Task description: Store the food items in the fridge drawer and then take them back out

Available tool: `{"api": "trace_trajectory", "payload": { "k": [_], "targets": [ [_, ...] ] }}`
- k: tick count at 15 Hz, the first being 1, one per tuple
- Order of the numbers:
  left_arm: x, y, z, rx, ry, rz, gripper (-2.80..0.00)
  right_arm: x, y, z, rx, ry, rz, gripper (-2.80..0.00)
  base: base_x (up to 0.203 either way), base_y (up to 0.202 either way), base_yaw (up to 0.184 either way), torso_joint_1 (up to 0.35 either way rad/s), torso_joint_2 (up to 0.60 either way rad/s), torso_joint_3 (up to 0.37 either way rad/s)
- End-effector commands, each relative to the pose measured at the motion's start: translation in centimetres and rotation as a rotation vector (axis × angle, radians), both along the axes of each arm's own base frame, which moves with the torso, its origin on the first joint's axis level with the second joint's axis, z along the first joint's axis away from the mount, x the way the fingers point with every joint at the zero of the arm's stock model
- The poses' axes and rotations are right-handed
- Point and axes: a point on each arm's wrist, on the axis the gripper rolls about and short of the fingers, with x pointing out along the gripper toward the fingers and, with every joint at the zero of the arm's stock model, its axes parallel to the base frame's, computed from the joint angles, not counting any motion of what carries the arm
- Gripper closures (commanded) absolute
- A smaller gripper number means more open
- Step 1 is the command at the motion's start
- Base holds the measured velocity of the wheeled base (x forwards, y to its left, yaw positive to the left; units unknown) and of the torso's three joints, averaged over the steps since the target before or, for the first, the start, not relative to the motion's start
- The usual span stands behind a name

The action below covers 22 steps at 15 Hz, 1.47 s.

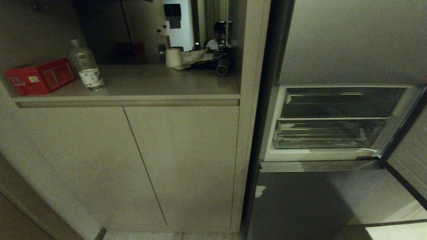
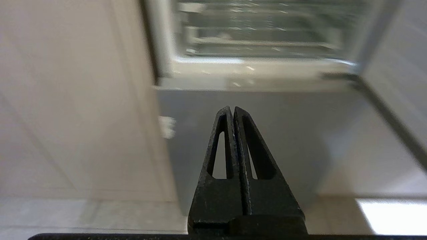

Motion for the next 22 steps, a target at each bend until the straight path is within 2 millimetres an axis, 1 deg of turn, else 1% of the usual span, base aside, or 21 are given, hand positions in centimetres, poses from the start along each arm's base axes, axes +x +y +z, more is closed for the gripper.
{"api": "trace_trajectory", "payload": {
  "k": [1,3,5,17,22],
  "targets": [
    [0.01,0.0,0.0,0.0,0.002,0.0,0.0,0.08,0.0,-0.29,0.0,0.01,0.0,0.0,0.004,-0.008,0.15,0.002,0.01,0.006],
    [0.01,0.0,0.0,-0.009,0.002,0.002,0.0,0.08,0.0,-0.29,0.0,0.01,0.0,0.0,0.002,-0.002,0.089,-0.001,0.0,0.004],
    [0.01,0.0,0.0,-0.013,0.002,0.0,0.0,0.08,0.0,-0.28,0.001,0.009,0.001,0.0,0.0,0.0,0.0,-0.067,0.15,0.085],
    [0.01,0.0,0.0,-0.013,0.002,0.0,0.0,0.08,0.0,-0.29,0.0,0.01,0.0,0.0,0.0,0.0,0.0,-0.155,0.37,0.207],
    [0.01,0.0,0.0,-0.014,0.002,0.0,0.0,0.09,0.0,-0.3,-0.016,0.009,0.001,0.0,0.0,0.0,0.0,-0.021,0.06,0.037]
  ]
}}
